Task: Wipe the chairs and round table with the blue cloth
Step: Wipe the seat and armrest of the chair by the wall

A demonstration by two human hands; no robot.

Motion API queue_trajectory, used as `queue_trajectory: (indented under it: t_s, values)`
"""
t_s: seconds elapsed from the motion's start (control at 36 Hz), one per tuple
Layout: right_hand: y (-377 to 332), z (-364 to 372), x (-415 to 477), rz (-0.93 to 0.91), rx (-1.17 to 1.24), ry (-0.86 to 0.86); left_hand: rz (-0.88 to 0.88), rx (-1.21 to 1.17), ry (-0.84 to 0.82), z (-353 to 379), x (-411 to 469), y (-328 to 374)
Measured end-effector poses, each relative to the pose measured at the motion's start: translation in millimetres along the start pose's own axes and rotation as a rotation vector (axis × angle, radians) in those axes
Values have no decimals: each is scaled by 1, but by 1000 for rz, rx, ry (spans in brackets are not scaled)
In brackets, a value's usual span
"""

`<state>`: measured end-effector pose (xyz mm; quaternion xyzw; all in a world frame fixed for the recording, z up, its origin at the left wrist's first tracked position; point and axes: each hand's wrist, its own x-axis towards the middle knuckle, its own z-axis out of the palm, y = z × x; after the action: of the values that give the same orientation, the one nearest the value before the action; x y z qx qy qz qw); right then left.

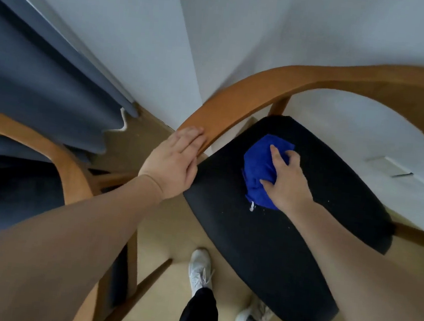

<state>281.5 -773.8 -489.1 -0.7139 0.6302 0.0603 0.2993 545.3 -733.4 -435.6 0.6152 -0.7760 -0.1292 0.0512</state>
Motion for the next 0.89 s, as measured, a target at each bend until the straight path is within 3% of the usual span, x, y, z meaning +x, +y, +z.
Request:
queue_trajectory:
  t_s: [0.08, 0.14, 0.22, 0.31, 0.39, 0.72, 0.89]
  values:
    - [3, 38, 15, 35, -167, -240, 3, 32, 27, 6, 1, -1]
    - [1, 55, 21, 71, -236, -306, 6, 42, 44, 8, 1, -2]
    - [-7, 68, 17, 66, -264, -180, 14, 46, 55, 10, -1, -3]
    - [-7, 81, 6, -59, -308, 19, 19, 39, 59, 9, -1, -2]
    - [4, 100, -1, -172, -418, -35, 22, 29, 55, 9, 1, -2]
    - [24, 80, 42, -175, -378, -1, 11, 40, 41, 11, 2, -4]
    - [-12, 65, 78, -169, -135, 170, -10, -26, 27, 10, 0, -6]
